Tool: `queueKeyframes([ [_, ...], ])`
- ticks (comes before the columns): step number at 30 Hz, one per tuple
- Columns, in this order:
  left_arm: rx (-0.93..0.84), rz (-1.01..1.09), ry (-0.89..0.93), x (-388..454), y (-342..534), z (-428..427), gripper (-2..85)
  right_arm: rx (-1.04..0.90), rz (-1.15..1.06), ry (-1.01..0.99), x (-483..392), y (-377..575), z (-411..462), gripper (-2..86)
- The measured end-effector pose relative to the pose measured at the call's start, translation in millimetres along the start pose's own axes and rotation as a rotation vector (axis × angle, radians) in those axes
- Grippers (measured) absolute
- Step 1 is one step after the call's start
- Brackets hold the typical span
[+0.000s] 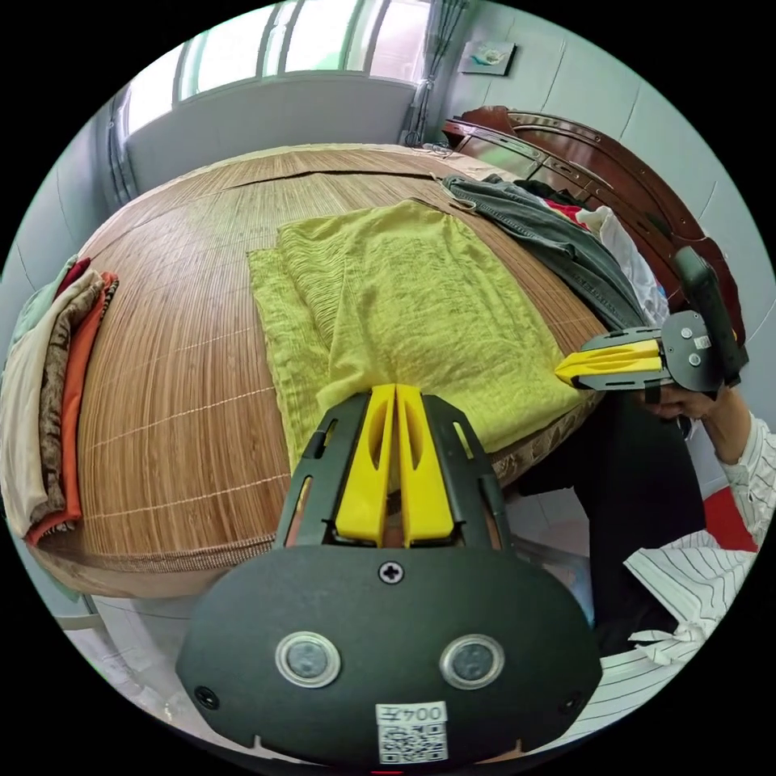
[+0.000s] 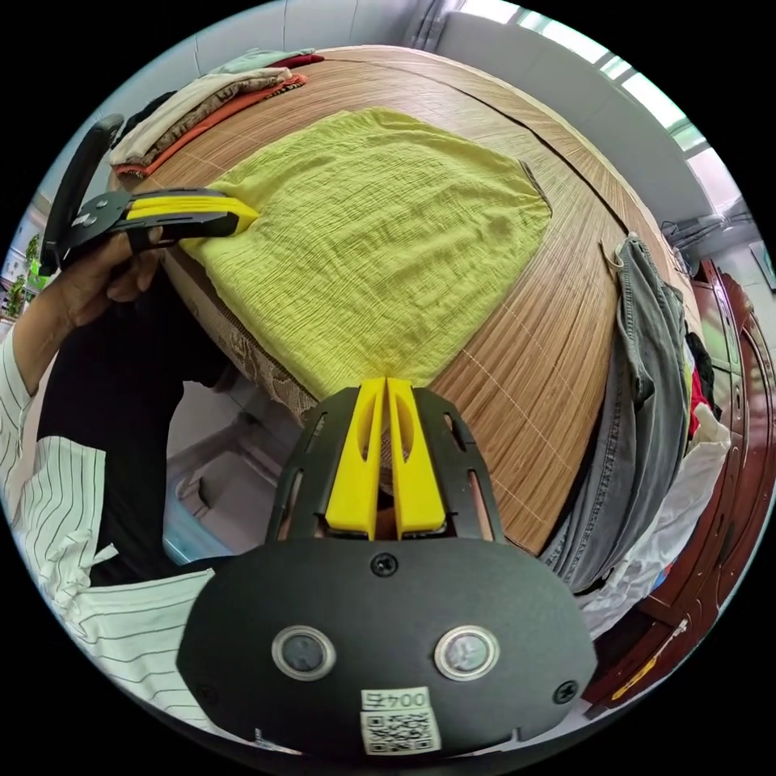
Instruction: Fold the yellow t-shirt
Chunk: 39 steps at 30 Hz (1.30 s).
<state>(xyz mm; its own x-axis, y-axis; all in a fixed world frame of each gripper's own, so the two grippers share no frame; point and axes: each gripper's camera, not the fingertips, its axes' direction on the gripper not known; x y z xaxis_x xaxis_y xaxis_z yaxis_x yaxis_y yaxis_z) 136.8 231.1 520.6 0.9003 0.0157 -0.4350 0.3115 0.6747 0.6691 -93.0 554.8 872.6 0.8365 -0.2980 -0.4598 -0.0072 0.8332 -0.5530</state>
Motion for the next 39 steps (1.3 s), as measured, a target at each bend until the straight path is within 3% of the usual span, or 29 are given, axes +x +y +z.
queueKeyframes([
  [6, 0.009, 0.026, -0.044, 16, 7, -17, 0.2, 0.13, 0.147, -0.13, 19, 35, -20, -0.7],
  [11, 0.183, -0.04, -0.021, 11, 21, -65, 0.1, 0.348, 0.272, -0.269, 21, 55, -68, -0.5],
  [15, 0.013, -0.08, -0.071, -1, 18, -43, 0.1, 0.34, 0.184, -0.272, -17, 36, -66, 0.6],
  [20, 0.058, -0.154, -0.034, -25, 38, -51, 0.1, 0.216, 0.118, -0.225, -54, 34, -30, 3.9],
  [27, 0.229, -0.199, 0.035, -40, 31, -106, 0.1, 0.313, 0.121, -0.252, -58, 51, -64, 5.0],
  [30, 0.133, -0.159, 0.001, -44, 13, -95, 0.2, 0.321, 0.164, -0.261, -63, 53, -66, 4.8],
  [32, 0.122, -0.248, 0.038, -64, 15, -99, 0.1, 0.359, 0.16, -0.231, -76, 61, -76, 5.1],
  [34, 0.234, -0.434, 0.11, -94, 35, -133, 0.1, 0.425, 0.116, -0.192, -95, 72, -90, 6.5],
  [39, 0.257, -0.707, 0.248, -124, 93, -158, 0.1, 0.498, -0.165, -0.043, -169, 83, -98, 8.7],
])
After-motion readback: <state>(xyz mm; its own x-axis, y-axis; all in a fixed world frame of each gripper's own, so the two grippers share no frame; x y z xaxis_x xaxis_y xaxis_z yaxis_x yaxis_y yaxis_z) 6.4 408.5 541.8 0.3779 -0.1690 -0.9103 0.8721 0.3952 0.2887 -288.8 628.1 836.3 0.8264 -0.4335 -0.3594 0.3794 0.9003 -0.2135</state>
